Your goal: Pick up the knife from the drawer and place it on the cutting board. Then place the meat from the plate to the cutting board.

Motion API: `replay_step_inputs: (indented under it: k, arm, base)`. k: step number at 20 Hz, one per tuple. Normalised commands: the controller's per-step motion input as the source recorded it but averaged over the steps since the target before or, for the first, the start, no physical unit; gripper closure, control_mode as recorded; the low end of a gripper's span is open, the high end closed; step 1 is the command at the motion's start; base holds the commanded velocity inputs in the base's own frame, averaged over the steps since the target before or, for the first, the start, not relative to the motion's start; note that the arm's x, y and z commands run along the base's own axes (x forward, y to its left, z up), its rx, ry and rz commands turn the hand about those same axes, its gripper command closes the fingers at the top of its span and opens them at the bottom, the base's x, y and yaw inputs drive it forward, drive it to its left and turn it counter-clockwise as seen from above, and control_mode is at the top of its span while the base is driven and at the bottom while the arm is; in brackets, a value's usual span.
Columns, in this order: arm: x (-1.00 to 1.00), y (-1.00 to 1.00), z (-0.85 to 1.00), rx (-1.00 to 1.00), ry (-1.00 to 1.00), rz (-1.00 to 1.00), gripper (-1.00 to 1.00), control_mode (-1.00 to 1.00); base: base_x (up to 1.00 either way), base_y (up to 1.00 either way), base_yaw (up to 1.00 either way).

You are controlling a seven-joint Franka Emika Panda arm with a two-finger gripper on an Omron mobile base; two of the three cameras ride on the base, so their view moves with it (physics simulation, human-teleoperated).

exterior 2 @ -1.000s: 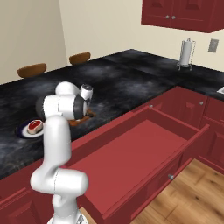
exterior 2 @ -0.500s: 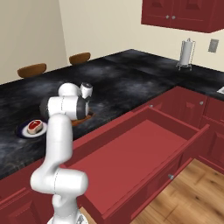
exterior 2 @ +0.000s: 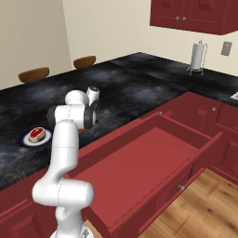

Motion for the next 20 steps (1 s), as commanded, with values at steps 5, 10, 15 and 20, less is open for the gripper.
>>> replay_step_inputs:
  k: [5, 10, 15, 20]
  arm:
    - [0.03, 0.1, -0.1, 0.0, 0.01, -0.01, -1.0, -1.0]
    - [-0.24, 0.08, 0.19, -0.01, -0.05, 0.0, -1.0, -1.0]
    - [-0.47, 0.19, 0.19, -0.04, -0.17, 0.0, -1.0, -1.0]
    - [-0.89, 0.23, 0.33, -0.11, -0.28, 0.03, -1.0, -1.0]
  base:
    - [0.0, 0.0, 0.0]
    - [0.0, 0.0, 0.0]
    - [0.0, 0.0, 0.0]
    - [0.0, 0.0, 0.0]
